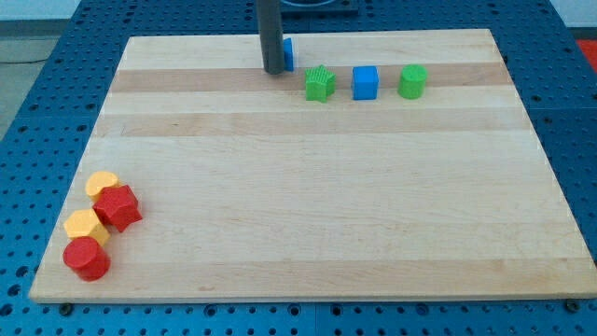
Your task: Push the green star into the blue triangle
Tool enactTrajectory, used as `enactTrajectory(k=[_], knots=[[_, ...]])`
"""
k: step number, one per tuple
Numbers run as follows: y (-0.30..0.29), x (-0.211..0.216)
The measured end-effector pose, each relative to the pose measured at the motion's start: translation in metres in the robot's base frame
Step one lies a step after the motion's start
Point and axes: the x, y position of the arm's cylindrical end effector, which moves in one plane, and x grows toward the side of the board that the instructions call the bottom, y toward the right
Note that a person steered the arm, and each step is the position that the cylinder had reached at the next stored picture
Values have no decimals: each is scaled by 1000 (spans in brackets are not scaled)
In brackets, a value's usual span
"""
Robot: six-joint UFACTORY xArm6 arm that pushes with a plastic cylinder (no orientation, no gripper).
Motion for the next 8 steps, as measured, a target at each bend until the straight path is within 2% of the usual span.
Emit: enactTrajectory(k=[2, 3, 4, 5, 6, 7, 8], knots=[[24, -30], [13, -23], [-4, 17], [-7, 80], [37, 113], [111, 99], [113, 66]])
